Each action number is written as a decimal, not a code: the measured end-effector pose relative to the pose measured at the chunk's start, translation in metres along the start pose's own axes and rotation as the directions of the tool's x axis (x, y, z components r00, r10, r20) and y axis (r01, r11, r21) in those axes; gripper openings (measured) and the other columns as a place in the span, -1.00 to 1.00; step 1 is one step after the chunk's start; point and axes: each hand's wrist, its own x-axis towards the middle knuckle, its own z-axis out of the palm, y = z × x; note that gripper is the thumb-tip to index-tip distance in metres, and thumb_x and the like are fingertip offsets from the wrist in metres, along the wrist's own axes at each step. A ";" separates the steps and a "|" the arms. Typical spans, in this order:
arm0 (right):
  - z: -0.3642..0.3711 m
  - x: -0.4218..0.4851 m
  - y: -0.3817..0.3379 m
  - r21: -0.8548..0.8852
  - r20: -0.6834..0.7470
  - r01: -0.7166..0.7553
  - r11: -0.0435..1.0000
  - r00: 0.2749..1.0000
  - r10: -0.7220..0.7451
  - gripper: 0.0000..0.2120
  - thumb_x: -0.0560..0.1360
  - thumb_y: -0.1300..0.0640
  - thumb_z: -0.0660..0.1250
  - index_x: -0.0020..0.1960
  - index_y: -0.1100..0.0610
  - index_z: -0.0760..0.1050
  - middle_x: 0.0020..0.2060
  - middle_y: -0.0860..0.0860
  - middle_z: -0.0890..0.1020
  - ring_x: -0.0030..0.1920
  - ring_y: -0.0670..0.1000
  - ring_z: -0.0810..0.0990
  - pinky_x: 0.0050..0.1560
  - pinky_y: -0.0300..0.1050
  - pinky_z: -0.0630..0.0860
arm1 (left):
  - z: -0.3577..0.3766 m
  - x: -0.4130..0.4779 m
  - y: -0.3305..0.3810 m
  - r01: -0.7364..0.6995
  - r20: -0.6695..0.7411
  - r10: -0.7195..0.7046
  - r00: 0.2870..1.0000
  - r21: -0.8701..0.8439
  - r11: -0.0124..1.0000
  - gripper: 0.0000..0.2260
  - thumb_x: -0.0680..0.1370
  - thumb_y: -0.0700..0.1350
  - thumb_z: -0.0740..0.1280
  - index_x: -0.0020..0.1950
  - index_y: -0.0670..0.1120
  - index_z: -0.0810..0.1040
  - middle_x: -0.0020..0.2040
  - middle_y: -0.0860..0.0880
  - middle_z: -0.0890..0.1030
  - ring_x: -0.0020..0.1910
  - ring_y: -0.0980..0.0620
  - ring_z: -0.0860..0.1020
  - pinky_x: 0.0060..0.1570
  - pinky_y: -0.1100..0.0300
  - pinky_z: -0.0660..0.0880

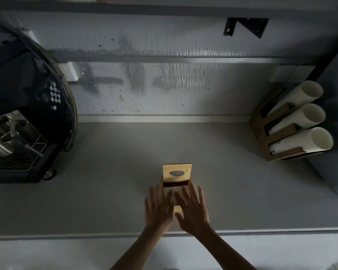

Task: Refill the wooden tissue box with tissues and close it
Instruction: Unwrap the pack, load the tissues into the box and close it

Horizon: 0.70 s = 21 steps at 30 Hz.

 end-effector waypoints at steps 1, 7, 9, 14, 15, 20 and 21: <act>0.002 -0.002 0.004 0.016 -0.011 -0.048 0.999 0.999 0.049 -0.26 0.43 -0.29 0.24 0.48 0.07 0.26 0.52 0.15 0.19 0.53 0.27 0.01 0.46 0.37 -0.02 | 0.003 -0.002 -0.002 0.043 0.002 -0.043 0.999 0.032 0.999 -0.50 0.61 0.18 -0.14 0.44 0.12 0.35 0.51 -0.16 0.29 0.48 -0.28 0.24 0.31 -0.29 0.35; 0.001 -0.001 0.006 0.095 -0.098 -0.149 0.984 0.983 0.158 -0.22 0.28 -0.14 0.45 0.43 0.09 0.36 0.53 0.22 0.14 0.53 0.31 0.00 0.46 0.35 0.00 | -0.005 0.009 0.016 0.033 0.071 -0.032 0.997 -0.014 0.999 -0.51 0.56 0.14 0.04 0.40 -0.03 0.42 0.50 -0.21 0.29 0.48 -0.22 0.15 0.27 -0.34 0.32; -0.003 0.004 0.000 0.117 -0.128 -0.108 0.987 0.984 0.122 -0.30 0.29 -0.09 0.44 0.40 0.02 0.40 0.51 0.23 0.18 0.52 0.31 0.02 0.44 0.34 0.04 | -0.005 0.014 0.017 0.051 0.119 -0.048 0.992 -0.024 0.998 -0.50 0.55 0.19 0.05 0.39 -0.01 0.43 0.47 -0.20 0.34 0.45 -0.22 0.19 0.18 -0.35 0.39; 0.005 0.008 0.002 0.151 -0.103 -0.218 0.964 0.967 0.235 -0.17 0.21 0.18 0.41 0.47 0.17 0.29 0.53 0.24 0.08 0.54 0.29 -0.07 0.47 0.32 -0.02 | -0.011 0.017 0.009 0.151 0.179 -0.145 0.973 -0.020 0.988 -0.52 0.61 0.16 -0.15 0.52 0.10 0.11 0.59 -0.12 0.00 0.55 -0.24 -0.02 0.39 -0.28 0.14; 0.006 0.006 0.004 0.151 -0.091 -0.234 0.960 0.964 0.250 -0.13 0.18 0.23 0.41 0.48 0.19 0.26 0.53 0.24 0.07 0.54 0.29 -0.07 0.47 0.32 -0.01 | -0.010 0.018 0.009 0.158 0.164 -0.153 0.975 -0.021 0.987 -0.54 0.63 0.14 -0.10 0.52 0.09 0.09 0.59 -0.13 -0.02 0.55 -0.24 -0.04 0.39 -0.26 0.15; 0.009 0.002 0.003 0.288 -0.125 -0.180 0.940 0.967 0.223 -0.21 0.28 0.30 0.33 0.49 0.11 0.23 0.55 0.23 0.05 0.53 0.31 -0.16 0.48 0.34 -0.03 | -0.014 0.011 0.019 0.162 0.127 -0.151 0.980 -0.082 0.983 -0.56 0.62 0.02 0.11 0.49 -0.05 0.22 0.52 -0.20 0.22 0.46 -0.27 0.26 0.23 -0.17 0.44; 0.010 0.002 0.004 0.323 -0.165 -0.126 0.938 0.968 0.187 -0.26 0.29 0.34 0.30 0.45 0.05 0.30 0.54 0.22 0.09 0.53 0.31 -0.14 0.47 0.35 0.02 | -0.014 0.008 0.018 0.148 0.113 -0.137 0.984 -0.090 0.985 -0.56 0.62 0.00 0.13 0.48 -0.05 0.23 0.52 -0.20 0.24 0.46 -0.26 0.27 0.22 -0.17 0.45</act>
